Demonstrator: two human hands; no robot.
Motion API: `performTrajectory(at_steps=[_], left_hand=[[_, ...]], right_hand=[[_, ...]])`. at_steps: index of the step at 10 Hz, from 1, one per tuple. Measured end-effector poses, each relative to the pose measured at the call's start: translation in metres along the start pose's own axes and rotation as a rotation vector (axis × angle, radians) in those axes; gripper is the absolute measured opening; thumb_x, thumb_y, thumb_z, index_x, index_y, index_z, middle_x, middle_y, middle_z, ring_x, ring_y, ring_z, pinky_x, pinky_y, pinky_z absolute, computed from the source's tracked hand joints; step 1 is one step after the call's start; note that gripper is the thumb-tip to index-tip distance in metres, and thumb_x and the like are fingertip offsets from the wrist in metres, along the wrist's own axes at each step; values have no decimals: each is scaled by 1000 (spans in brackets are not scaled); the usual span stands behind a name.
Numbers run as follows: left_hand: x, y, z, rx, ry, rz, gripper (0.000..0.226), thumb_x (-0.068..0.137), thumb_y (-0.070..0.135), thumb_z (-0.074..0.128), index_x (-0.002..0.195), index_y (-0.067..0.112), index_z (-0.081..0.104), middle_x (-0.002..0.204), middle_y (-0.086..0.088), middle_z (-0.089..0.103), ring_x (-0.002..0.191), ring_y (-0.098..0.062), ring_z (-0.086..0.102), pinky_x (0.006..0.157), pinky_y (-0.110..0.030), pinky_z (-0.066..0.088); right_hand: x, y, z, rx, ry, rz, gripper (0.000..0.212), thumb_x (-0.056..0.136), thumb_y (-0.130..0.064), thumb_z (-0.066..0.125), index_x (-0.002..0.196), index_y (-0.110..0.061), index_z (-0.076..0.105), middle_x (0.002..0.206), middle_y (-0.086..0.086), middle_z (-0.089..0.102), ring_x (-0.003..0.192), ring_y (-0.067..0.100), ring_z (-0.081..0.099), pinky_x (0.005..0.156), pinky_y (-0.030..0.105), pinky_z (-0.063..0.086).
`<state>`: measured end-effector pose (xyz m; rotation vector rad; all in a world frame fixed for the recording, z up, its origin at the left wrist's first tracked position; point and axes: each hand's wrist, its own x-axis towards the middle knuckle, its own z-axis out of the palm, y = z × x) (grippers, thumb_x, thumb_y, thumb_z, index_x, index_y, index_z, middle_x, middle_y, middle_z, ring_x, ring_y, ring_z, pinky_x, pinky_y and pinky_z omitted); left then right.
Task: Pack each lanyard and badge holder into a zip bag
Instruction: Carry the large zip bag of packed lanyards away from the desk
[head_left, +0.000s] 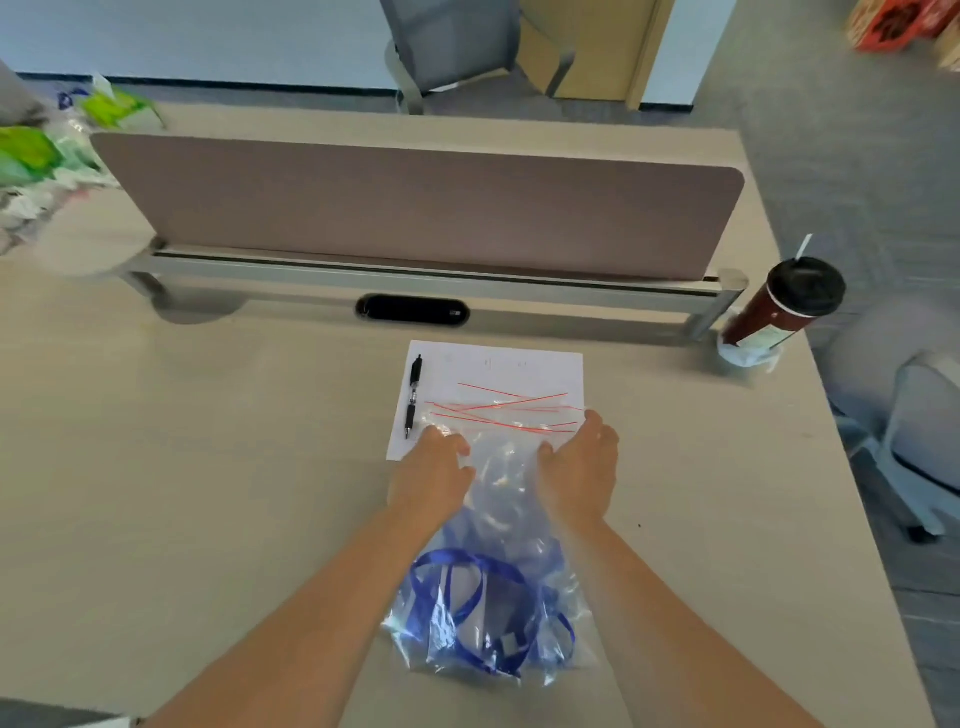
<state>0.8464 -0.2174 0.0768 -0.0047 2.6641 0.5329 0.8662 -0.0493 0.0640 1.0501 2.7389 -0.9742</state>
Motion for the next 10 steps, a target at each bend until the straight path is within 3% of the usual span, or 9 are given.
performTrajectory(at_steps=[1, 2, 3, 4, 5, 7, 9, 10], left_hand=[[-7, 2, 3, -5, -49, 43, 27, 92, 28, 58, 119, 26, 64, 128, -1, 48, 107, -20, 59, 92, -33, 48], [-10, 3, 12, 3, -89, 69, 35, 93, 21, 57, 128, 24, 63, 130, -1, 46, 113, -21, 56, 97, -32, 46], [-10, 1, 18, -3, -95, 60, 38, 94, 19, 55, 131, 25, 62, 130, -1, 44, 113, -22, 54, 96, -34, 47], [-8, -4, 25, 1, -133, 42, 38, 93, 17, 53, 130, 22, 61, 132, -4, 41, 111, -25, 52, 96, -38, 48], [-7, -5, 28, -8, -144, 28, 39, 94, 15, 50, 133, 19, 58, 136, -3, 39, 114, -25, 53, 98, -38, 47], [-15, -7, 12, -46, -100, 40, 36, 98, 18, 49, 132, 14, 58, 139, -6, 43, 118, -23, 55, 99, -30, 42], [-45, -8, -22, -72, -72, 138, 40, 98, 22, 53, 137, 16, 54, 146, -3, 47, 130, -21, 49, 109, -29, 35], [-64, -12, -40, -85, -82, 184, 39, 98, 25, 53, 136, 19, 56, 144, -2, 49, 129, -20, 49, 108, -30, 37]], right_hand=[[-17, 2, -4, -205, 47, -268, 49, 84, -16, 69, 132, -19, 56, 143, 9, 42, 126, 32, 45, 102, 41, 42], [-31, 4, 0, -326, 71, -434, 27, 71, -10, 79, 97, -15, 74, 123, 8, 60, 109, 32, 56, 83, 40, 50], [-37, 4, 5, -377, 57, -463, 22, 72, -10, 77, 94, -15, 76, 133, 8, 58, 126, 32, 51, 94, 42, 47], [-37, 7, 5, -439, -122, -404, 35, 94, -13, 49, 126, -18, 63, 162, 8, 25, 152, 31, 10, 121, 41, 17], [-35, 8, 5, -486, -167, -385, 39, 99, -18, 43, 136, -23, 54, 165, 7, 14, 154, 29, -2, 124, 41, 8], [-41, 4, 9, -371, -124, -329, 42, 98, -18, 46, 139, -19, 49, 163, 11, 18, 153, 32, 5, 123, 42, 13], [-68, -10, -8, -314, -72, -288, 47, 94, -18, 50, 141, -14, 49, 160, 15, 25, 151, 36, 13, 120, 42, 19], [-85, -14, -18, -291, -24, -264, 46, 90, -17, 54, 136, -11, 54, 152, 15, 38, 144, 34, 28, 113, 41, 30]])
